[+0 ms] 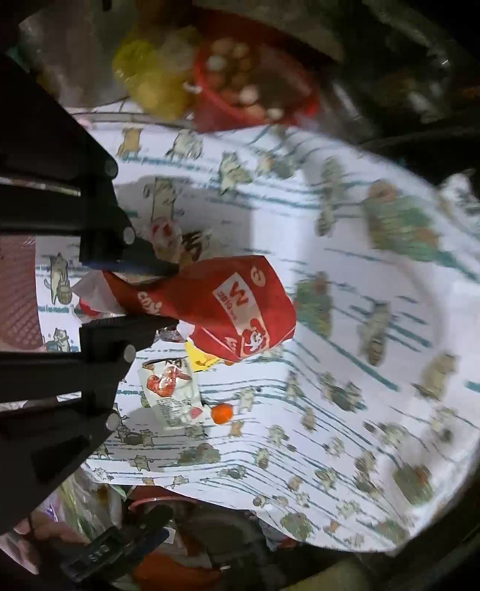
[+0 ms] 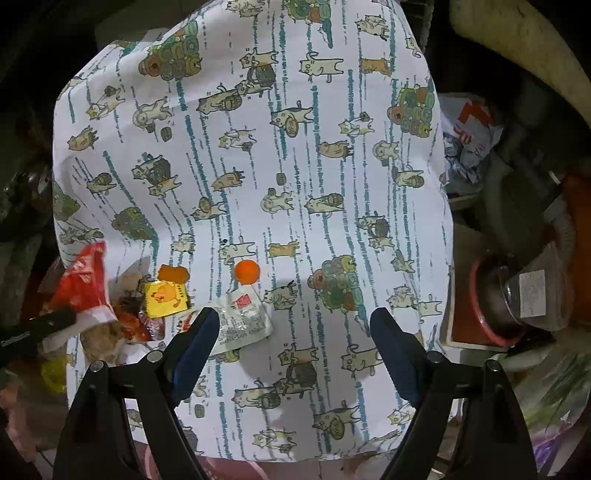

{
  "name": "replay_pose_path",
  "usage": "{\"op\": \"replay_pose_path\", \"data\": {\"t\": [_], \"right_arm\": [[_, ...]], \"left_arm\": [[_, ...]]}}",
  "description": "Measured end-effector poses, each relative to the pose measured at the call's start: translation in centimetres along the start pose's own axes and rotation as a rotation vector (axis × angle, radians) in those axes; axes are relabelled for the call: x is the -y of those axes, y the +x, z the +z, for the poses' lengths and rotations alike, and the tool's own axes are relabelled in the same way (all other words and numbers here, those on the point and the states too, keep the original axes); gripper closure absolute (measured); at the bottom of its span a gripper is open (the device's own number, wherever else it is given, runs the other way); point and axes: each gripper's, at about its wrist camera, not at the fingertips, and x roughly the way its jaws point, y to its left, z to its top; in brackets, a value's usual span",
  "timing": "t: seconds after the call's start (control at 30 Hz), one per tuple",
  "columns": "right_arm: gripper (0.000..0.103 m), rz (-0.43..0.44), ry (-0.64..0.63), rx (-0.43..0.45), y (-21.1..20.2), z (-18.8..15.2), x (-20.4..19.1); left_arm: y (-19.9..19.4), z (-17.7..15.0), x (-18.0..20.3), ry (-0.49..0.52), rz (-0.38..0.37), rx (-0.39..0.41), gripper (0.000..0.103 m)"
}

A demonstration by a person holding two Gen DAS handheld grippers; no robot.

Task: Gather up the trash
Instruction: 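Grasp the white tissue with the right tool while the left tool lifts the red wrapper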

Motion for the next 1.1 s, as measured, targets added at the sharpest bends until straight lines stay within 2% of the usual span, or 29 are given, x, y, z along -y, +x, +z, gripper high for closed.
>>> {"op": "replay_pose_path", "data": {"t": [0.07,0.2,0.3,0.43,0.57,0.7,0.77,0.83,0.87,0.9,0.93,0.97,1.1], "right_arm": [[0.018,0.018,0.018,-0.008,0.0,-0.1,-0.1],[0.018,0.085,0.001,-0.100,1.1,-0.6,-1.2],[0.018,0.150,0.023,-0.155,1.9,-1.3,-2.6],[0.018,0.270,-0.020,-0.240,2.9,-2.6,-6.5],[0.019,0.318,-0.062,-0.280,3.7,-4.3,-10.4],[0.035,0.336,-0.060,-0.370,6.4,-6.1,-13.2],[0.049,0.331,-0.075,-0.401,7.9,-6.2,-13.9],[0.070,0.308,-0.055,-0.433,9.2,-6.5,-13.9],[0.076,0.315,-0.039,-0.449,9.5,-6.6,-13.8],[0.090,0.337,-0.023,-0.461,9.6,-6.8,-13.6],[0.094,0.350,-0.021,-0.455,9.2,-6.9,-13.5],[0.094,0.350,-0.021,-0.437,8.8,-6.8,-13.3],[0.097,0.309,-0.011,-0.268,4.9,-5.5,-11.6]], "left_arm": [[-1.4,-0.1,-0.2,0.001,-0.021,0.054,0.085],[-4.0,-0.4,-0.7,0.021,0.024,0.173,0.085],[-5.7,-0.8,-1.9,-0.035,-0.020,0.216,0.085],[-7.5,-1.9,-1.9,-0.012,0.064,0.290,0.085],[-8.0,-2.3,-1.9,0.020,0.088,0.324,0.085],[-8.4,-2.7,-1.4,0.049,0.115,0.329,0.085],[-8.7,-3.1,-1.3,0.064,0.108,0.322,0.085],[-9.1,-3.5,-1.2,0.083,0.118,0.327,0.085],[-9.3,-3.7,-1.1,0.096,0.131,0.329,0.085],[-9.4,-3.9,-1.0,0.108,0.140,0.334,0.085],[-9.6,-4.0,-0.9,0.115,0.145,0.338,0.085],[-9.7,-4.1,-0.8,0.120,0.148,0.342,0.085],[-11.3,-4.6,-0.6,0.107,0.114,0.353,0.085]]}}
